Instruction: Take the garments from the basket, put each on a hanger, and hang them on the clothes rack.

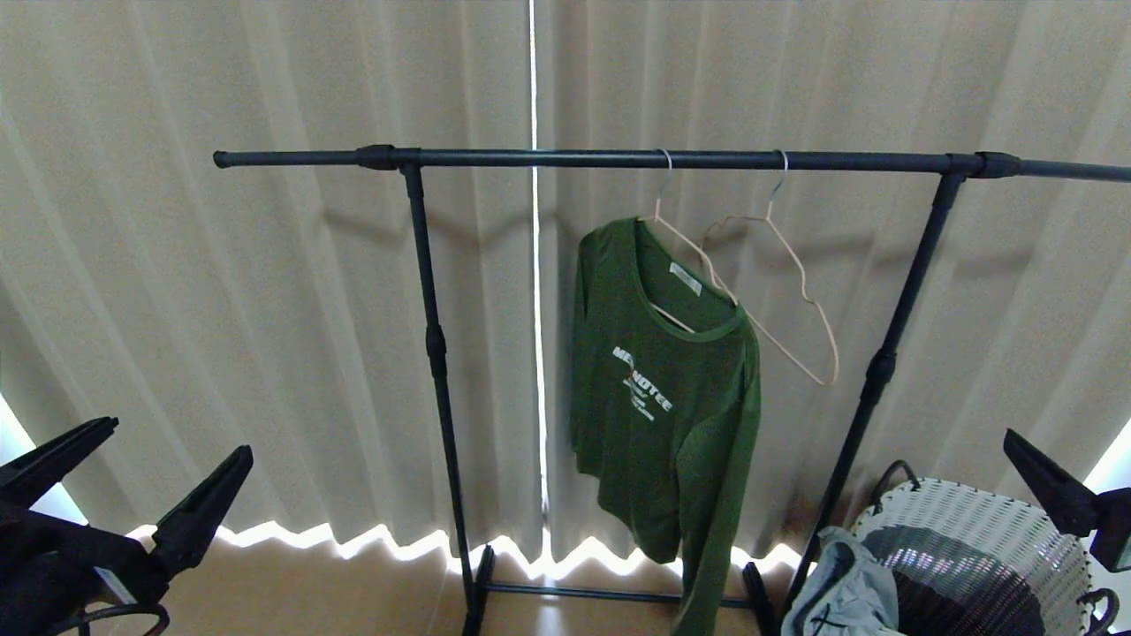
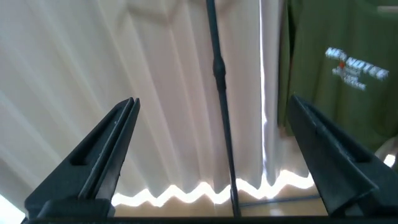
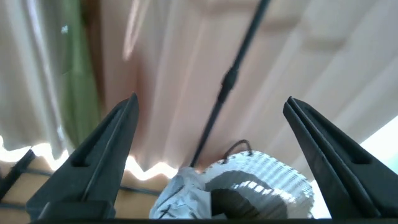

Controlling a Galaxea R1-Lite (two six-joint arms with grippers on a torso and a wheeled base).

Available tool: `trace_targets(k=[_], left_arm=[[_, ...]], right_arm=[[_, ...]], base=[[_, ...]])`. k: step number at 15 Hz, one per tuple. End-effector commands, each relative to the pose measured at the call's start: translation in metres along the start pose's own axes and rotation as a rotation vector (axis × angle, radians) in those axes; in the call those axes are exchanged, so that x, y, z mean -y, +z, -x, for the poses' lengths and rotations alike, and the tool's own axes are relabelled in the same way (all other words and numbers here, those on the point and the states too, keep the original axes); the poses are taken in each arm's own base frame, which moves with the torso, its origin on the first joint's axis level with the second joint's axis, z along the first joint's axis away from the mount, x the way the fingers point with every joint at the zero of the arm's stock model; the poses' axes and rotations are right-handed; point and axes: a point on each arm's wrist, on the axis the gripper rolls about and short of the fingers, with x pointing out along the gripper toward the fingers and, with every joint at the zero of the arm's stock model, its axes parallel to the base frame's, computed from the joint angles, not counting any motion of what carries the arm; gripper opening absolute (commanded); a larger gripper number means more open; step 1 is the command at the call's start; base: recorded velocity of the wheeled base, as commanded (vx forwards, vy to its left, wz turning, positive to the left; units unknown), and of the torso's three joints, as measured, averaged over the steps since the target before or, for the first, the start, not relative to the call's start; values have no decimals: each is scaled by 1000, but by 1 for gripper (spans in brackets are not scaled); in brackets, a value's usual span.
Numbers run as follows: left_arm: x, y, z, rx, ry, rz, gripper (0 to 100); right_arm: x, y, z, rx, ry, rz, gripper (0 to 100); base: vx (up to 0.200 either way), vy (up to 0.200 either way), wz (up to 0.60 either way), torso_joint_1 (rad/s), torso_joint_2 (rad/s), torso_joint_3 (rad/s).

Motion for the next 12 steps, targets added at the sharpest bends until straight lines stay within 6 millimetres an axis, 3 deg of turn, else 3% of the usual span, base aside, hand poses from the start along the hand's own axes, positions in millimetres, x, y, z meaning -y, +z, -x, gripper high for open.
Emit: trace_targets(k=[1, 5, 8, 12], left_arm=[[3, -2, -8, -34, -14, -7, 100], [19, -18, -38, -175, -90, 81, 100], [26, -23, -35, -206, -167, 119, 100], [45, -22, -33, -213, -287, 164, 100]], right_arm=[[-2, -7, -10, -63, 6, 12, 100], [-3, -11, -13, -92, 5, 19, 100], [-3, -19, -14, -134, 0, 25, 100], [-4, -22, -20, -162, 4, 31, 100]], base=[[0, 0, 0, 0, 0, 0], [0, 0, 0, 0, 0, 0], [0, 0, 0, 0, 0, 0], [0, 0, 0, -140, 363, 205]])
